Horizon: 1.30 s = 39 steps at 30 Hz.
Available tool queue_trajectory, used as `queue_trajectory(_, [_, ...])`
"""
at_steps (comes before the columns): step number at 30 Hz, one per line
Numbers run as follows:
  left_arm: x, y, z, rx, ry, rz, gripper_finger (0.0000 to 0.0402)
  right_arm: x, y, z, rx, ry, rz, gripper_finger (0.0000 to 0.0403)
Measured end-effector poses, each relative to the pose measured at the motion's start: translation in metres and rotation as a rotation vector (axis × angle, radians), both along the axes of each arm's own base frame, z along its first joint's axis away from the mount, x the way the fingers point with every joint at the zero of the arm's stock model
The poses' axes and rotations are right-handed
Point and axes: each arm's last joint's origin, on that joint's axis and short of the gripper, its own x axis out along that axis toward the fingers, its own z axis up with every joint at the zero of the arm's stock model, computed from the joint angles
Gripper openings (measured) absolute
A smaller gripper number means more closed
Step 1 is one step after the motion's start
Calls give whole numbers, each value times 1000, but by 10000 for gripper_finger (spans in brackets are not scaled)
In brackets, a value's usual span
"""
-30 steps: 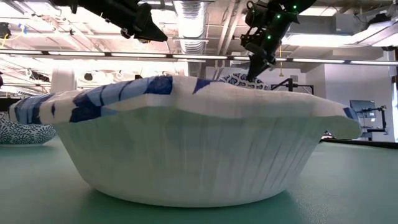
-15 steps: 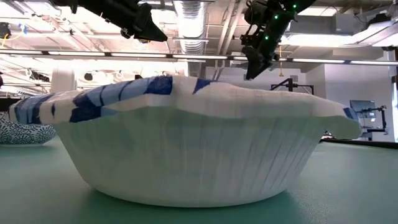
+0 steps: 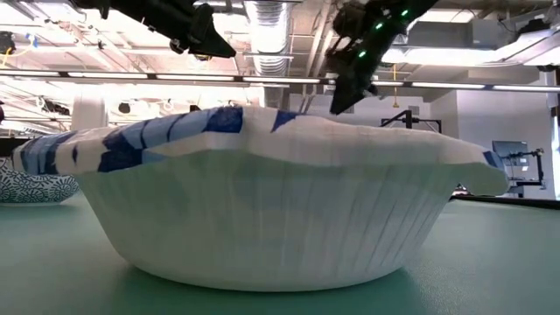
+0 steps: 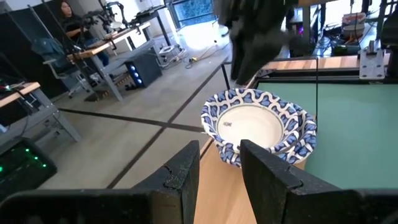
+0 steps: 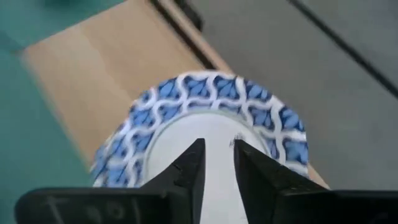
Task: Place and stack bowls onto a shelf
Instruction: Stack the white patterned bowl on top of the white patterned bowl on the shelf
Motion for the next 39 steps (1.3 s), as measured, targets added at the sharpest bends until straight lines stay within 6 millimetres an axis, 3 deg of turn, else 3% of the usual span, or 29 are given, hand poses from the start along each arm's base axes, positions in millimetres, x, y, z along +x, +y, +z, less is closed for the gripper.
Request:
queue_trajectory(4, [0,0,0,0,-3,-2,105,28,5,-26,-97,78,-21,89])
queue_trajectory(8, [0,0,-1,0,12,-1,105,42,0,-53,-87,148,-6,77])
queue_trajectory(16, [-1,2,-1,13,28,38,105,41,-10,-97,35,323,11,73])
queue_trajectory(20, [-2,3,-2,13,29,44,105,36,-6,-98,123,350,68,73])
queue_trajectory(27, [-2,3,-1,13,28,43,105,34,2,-83,173,276,105,73])
queue_trajectory(39, [-2,3,-2,15,35,50,105,47,-2,-97,163,233,100,73])
